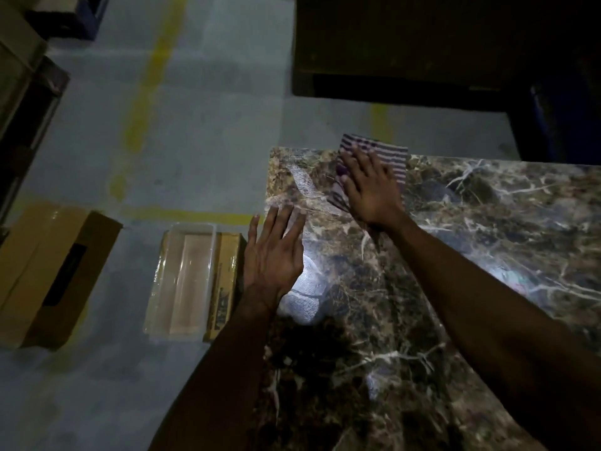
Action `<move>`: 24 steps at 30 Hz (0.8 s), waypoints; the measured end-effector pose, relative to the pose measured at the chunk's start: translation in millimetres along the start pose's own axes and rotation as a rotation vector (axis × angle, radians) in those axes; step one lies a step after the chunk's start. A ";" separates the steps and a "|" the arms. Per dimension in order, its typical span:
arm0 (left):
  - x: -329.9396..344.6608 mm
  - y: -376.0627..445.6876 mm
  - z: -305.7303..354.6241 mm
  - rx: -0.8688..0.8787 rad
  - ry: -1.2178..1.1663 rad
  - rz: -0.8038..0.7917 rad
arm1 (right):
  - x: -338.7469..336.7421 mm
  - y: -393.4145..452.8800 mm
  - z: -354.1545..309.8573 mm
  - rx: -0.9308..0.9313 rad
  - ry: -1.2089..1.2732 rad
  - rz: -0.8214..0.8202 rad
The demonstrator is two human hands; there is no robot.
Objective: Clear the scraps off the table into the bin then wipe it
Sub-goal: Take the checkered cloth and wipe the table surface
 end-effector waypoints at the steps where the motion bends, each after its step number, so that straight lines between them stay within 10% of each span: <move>1: -0.7 0.2 -0.2 0.003 -0.007 -0.001 | -0.7 8.6 -2.7 0.051 0.011 0.009; 10: -8.4 11.9 15.8 -0.036 0.005 -0.054 | 11.3 -63.0 -40.3 -0.175 0.013 -0.074; 20: 16.0 14.3 34.8 -0.094 -0.101 0.010 | 3.3 -15.9 0.5 0.206 0.022 0.048; 24: 15.6 12.5 34.7 -0.068 -0.125 0.018 | 12.9 -36.5 -41.9 -0.089 0.014 -0.014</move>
Point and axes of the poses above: each hand's wrist, its own y-axis towards the middle knuckle, its own x-axis out of the palm, z = x × y, the point moved 4 cm from there along y, towards the middle knuckle, and after that the axes turned 6 degrees about -x, right-handed, at the moved point
